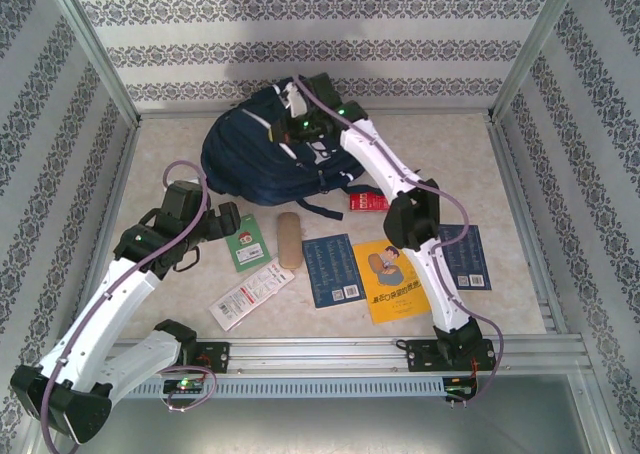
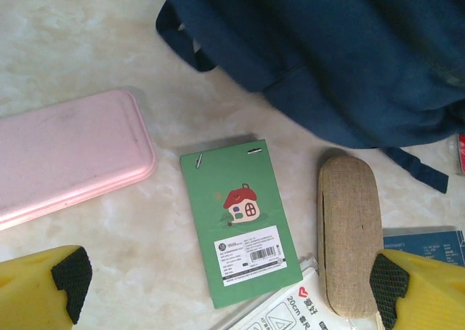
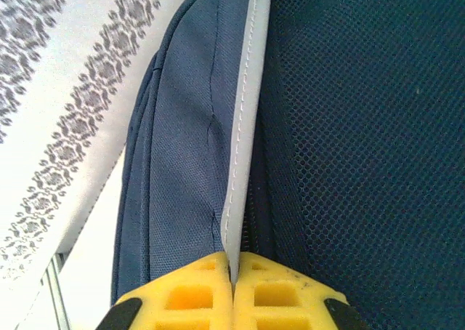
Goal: Pack the student bag
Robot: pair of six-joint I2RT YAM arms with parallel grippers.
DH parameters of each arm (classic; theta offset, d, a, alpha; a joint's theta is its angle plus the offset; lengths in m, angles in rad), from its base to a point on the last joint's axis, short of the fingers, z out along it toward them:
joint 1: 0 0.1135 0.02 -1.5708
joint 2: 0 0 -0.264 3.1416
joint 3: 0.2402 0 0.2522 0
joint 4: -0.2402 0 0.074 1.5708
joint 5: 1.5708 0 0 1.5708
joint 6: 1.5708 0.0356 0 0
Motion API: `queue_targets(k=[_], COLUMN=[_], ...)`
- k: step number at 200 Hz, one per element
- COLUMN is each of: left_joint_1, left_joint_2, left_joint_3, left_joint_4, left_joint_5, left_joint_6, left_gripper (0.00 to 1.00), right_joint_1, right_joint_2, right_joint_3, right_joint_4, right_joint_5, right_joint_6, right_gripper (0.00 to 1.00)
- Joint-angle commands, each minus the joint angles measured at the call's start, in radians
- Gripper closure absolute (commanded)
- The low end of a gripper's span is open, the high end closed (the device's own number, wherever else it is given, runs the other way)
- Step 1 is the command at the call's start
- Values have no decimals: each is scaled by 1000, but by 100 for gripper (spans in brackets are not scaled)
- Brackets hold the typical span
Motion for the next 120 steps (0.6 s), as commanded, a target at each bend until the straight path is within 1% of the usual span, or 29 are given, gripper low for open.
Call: queue_targets(k=[1, 24, 40, 53, 70, 84, 97, 108, 120], left_joint_1=[10, 10, 10, 10, 10, 11, 12, 11, 13], left_joint_2=[-28, -37, -42, -50, -57, -54, -48, -37, -15], left_joint_3=[-3, 17, 42, 64, 87, 107, 125, 134, 151], left_joint_4=[-8, -18, -30, -38, -35, -31, -23, -7, 5], left_joint_5=[-27, -51, -71, -103, -134, -150, -157, -152, -141], left_joint_6=[-8, -4, 2, -8, -24, -42, -51, -52, -53], left_gripper=[0, 0, 0, 0, 0, 0, 0, 1, 0], right_joint_1=[-32, -44, -58, -66, -57, -25, 34, 94, 135], right_joint_2=[-167, -237, -281, -341, -454, -569, -669, -718, -742], right_joint_3=[2, -47, -85, -180, -363, -571, -755, -853, -922], right_joint_4=[45, 7, -45, -59, -69, -7, 66, 89, 101], right_joint_5=[2, -23, -88, -109, -112, -50, 79, 197, 256], right_joint_6=[-24, -102, -173, -237, -379, -476, -578, -689, -778], right_gripper=[100, 100, 100, 100, 100, 100, 100, 100, 100])
